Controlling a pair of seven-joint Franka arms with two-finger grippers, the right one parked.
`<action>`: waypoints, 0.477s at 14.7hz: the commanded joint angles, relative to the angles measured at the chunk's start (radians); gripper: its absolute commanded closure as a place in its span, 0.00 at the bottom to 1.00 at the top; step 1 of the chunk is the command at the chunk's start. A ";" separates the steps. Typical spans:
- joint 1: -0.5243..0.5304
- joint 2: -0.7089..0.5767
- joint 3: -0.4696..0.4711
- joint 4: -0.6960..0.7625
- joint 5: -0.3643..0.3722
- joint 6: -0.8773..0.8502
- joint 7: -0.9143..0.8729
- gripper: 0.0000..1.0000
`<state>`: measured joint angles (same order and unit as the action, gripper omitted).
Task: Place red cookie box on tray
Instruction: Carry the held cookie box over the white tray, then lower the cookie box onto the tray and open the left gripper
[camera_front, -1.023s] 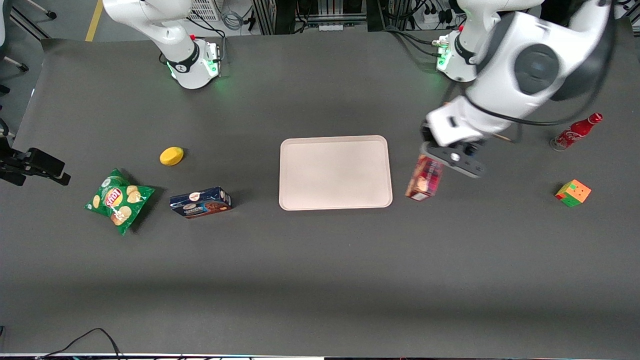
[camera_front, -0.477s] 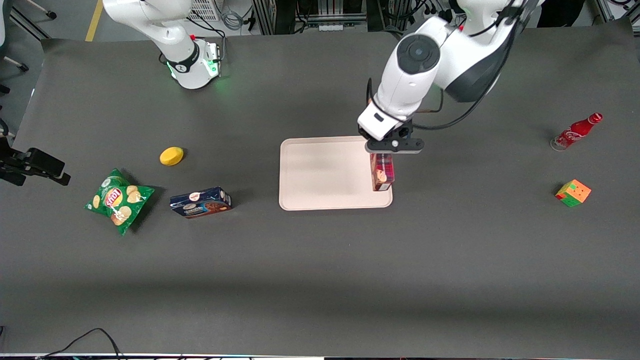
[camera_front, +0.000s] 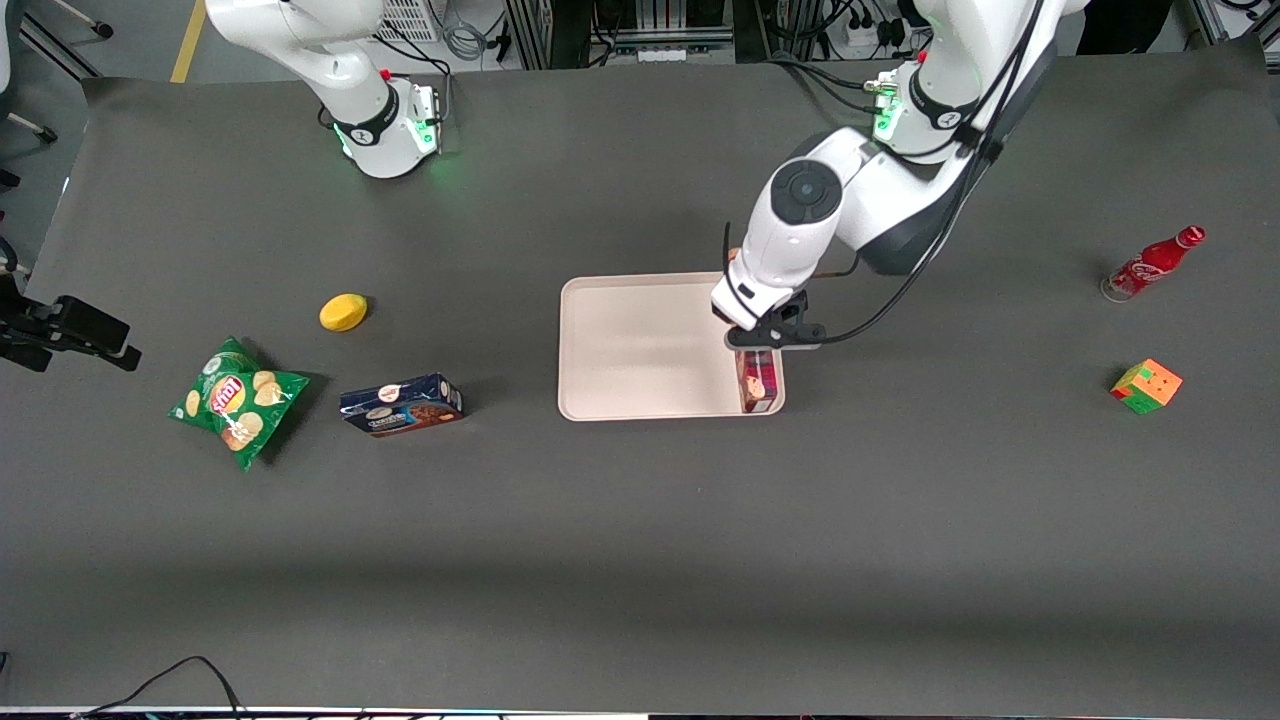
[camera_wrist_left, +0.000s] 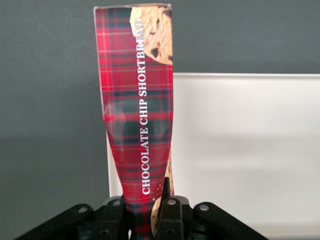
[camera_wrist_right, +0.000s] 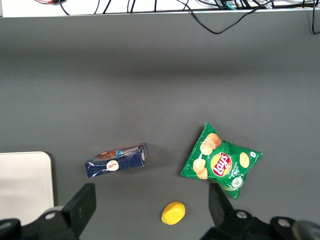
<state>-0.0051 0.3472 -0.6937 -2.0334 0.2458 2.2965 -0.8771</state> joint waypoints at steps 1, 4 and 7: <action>-0.010 0.126 -0.001 0.016 0.205 0.089 -0.170 1.00; -0.012 0.167 -0.003 0.022 0.248 0.109 -0.181 1.00; -0.038 0.167 -0.003 0.018 0.248 0.095 -0.183 1.00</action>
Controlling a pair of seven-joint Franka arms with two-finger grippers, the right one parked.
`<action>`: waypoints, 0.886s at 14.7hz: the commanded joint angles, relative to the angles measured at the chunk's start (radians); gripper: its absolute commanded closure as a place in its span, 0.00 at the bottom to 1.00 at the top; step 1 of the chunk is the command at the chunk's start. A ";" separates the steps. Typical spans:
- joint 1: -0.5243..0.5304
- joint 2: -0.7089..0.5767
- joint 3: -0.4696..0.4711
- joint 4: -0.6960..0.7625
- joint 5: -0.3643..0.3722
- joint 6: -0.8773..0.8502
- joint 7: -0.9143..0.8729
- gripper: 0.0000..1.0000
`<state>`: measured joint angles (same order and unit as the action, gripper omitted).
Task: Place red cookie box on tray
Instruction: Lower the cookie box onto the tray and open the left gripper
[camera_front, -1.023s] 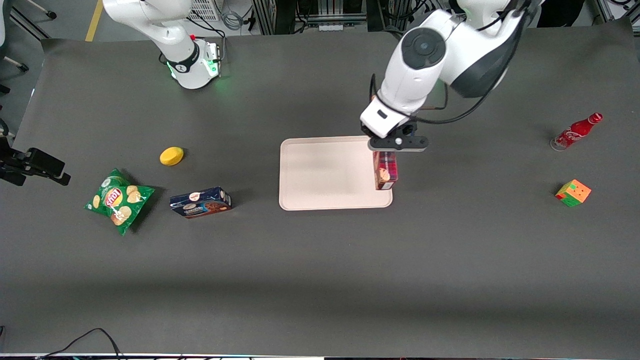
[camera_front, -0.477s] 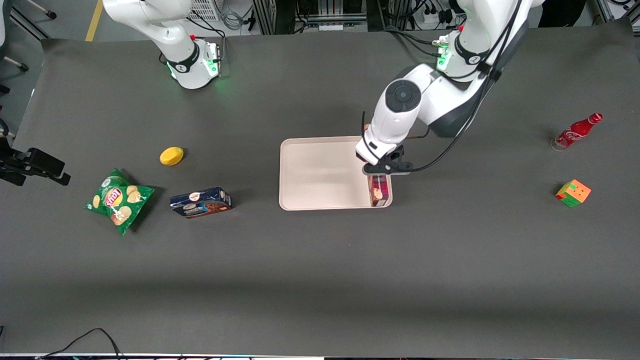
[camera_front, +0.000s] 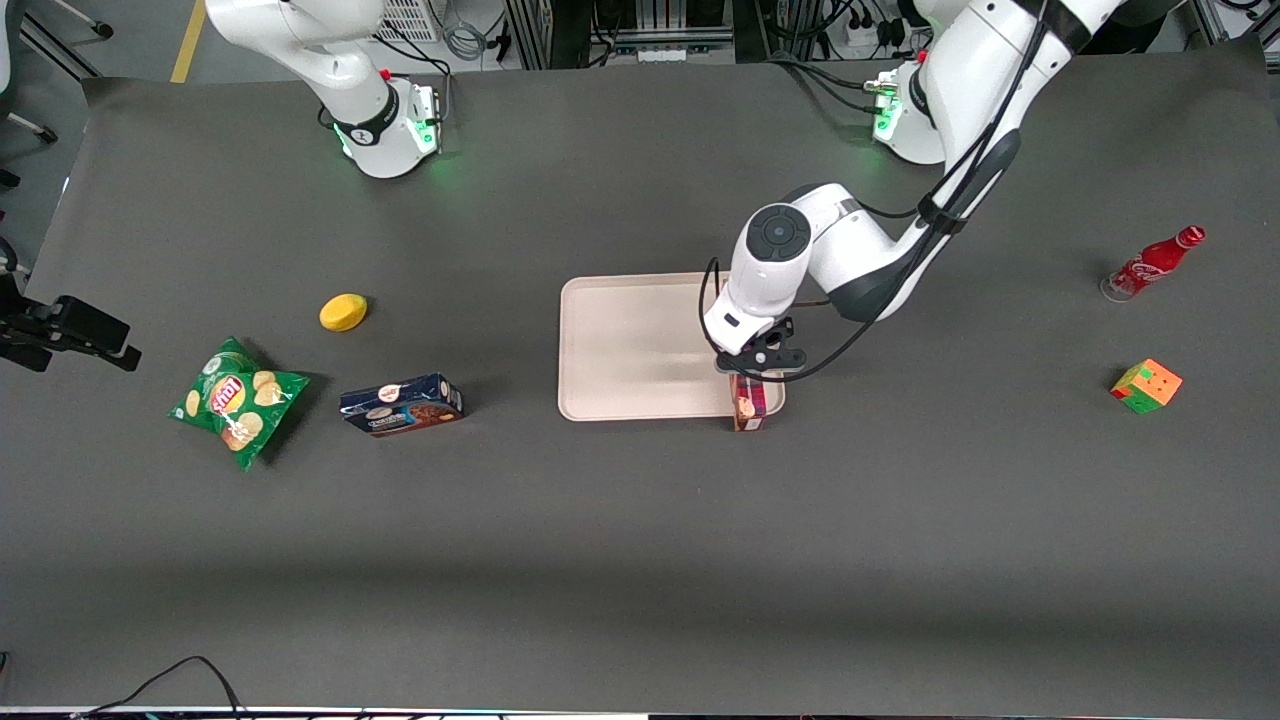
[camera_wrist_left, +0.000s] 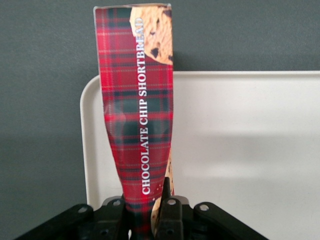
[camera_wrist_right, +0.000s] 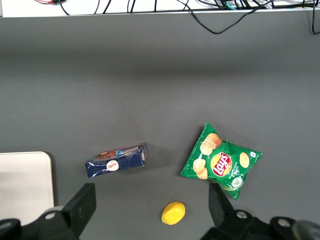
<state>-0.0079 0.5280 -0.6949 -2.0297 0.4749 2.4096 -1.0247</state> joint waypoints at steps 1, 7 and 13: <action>-0.040 -0.013 -0.001 0.013 0.019 -0.020 -0.037 1.00; -0.041 -0.020 -0.008 -0.036 0.018 -0.018 -0.037 1.00; -0.031 -0.019 -0.008 -0.037 0.016 -0.023 -0.034 0.00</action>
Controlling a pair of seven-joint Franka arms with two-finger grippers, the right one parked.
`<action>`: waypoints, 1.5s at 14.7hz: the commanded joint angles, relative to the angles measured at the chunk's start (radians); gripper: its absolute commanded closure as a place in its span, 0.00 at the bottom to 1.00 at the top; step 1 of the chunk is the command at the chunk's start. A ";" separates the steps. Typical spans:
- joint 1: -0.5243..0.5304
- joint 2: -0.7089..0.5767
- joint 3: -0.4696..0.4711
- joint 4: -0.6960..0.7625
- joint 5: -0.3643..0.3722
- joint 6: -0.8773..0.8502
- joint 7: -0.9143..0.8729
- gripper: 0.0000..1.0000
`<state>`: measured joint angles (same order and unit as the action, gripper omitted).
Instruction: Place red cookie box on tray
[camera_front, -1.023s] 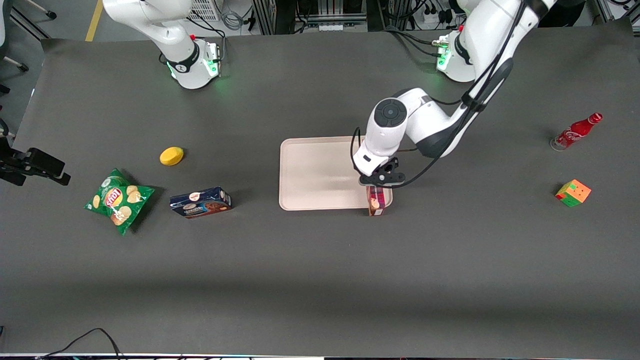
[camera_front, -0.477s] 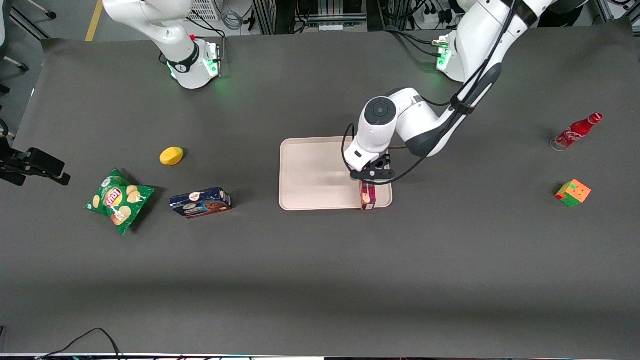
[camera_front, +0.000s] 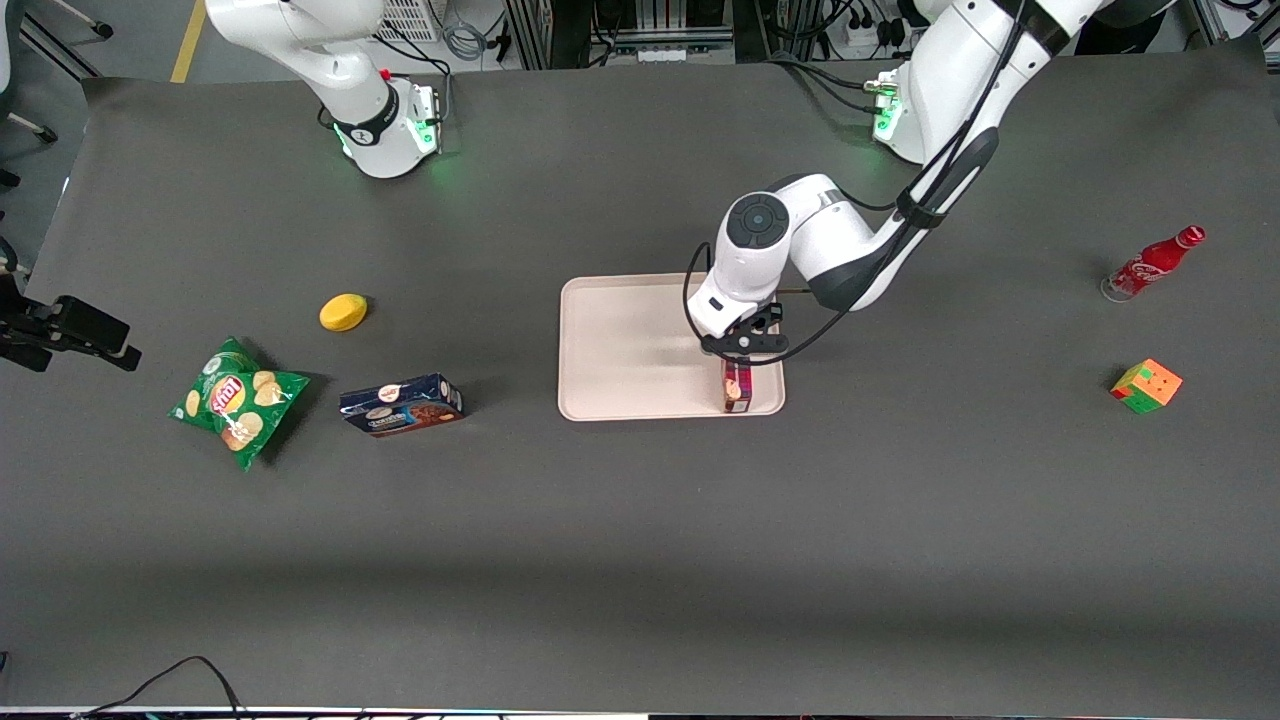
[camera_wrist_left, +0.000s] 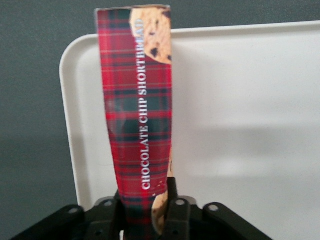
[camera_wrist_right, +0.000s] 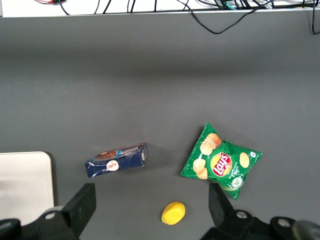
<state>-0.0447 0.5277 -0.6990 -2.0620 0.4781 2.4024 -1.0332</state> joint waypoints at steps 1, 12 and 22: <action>0.009 -0.018 -0.004 -0.001 0.013 -0.017 -0.028 0.00; 0.023 -0.274 -0.002 0.083 -0.071 -0.241 0.166 0.00; 0.026 -0.656 0.431 0.175 -0.435 -0.578 0.944 0.00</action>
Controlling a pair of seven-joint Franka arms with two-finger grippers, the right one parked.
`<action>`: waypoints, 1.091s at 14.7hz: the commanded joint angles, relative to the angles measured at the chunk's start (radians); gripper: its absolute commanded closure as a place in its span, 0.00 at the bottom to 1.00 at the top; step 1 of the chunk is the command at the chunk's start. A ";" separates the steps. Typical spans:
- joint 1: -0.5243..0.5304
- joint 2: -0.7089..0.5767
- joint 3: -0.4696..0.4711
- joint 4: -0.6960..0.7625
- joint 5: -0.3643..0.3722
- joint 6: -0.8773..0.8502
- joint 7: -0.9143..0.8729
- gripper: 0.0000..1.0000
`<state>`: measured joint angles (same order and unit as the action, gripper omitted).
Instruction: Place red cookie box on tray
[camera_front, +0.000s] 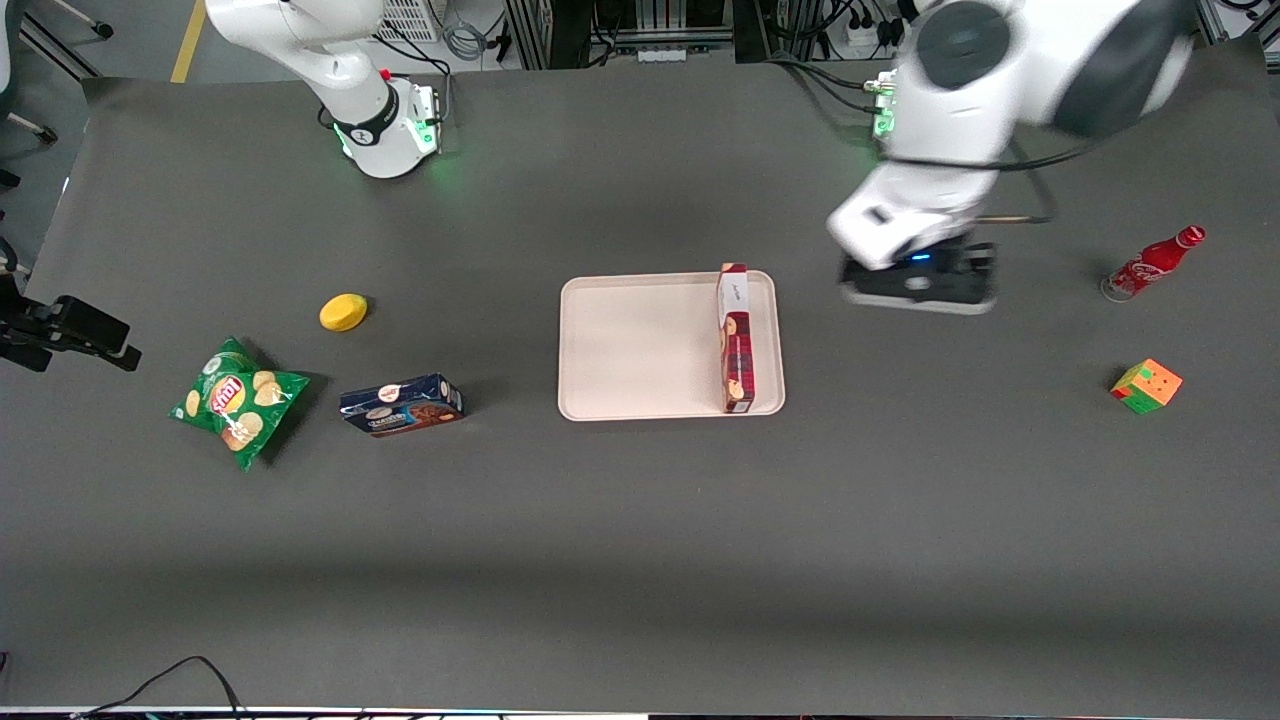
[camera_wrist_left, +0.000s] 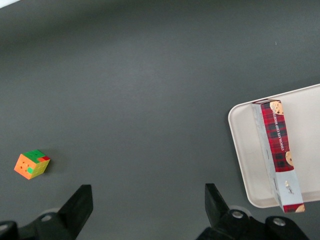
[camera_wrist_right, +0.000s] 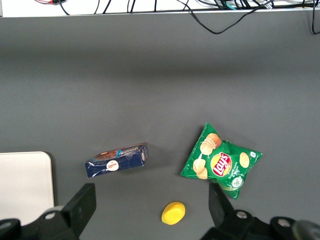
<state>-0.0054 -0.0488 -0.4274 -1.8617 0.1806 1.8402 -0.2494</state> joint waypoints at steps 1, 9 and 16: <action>-0.012 -0.082 0.197 -0.025 -0.144 -0.013 0.180 0.00; -0.012 -0.164 0.269 -0.085 -0.225 0.001 0.183 0.00; 0.001 -0.118 0.282 0.010 -0.213 -0.015 0.170 0.00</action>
<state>-0.0039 -0.1810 -0.1567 -1.8851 -0.0310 1.8358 -0.0699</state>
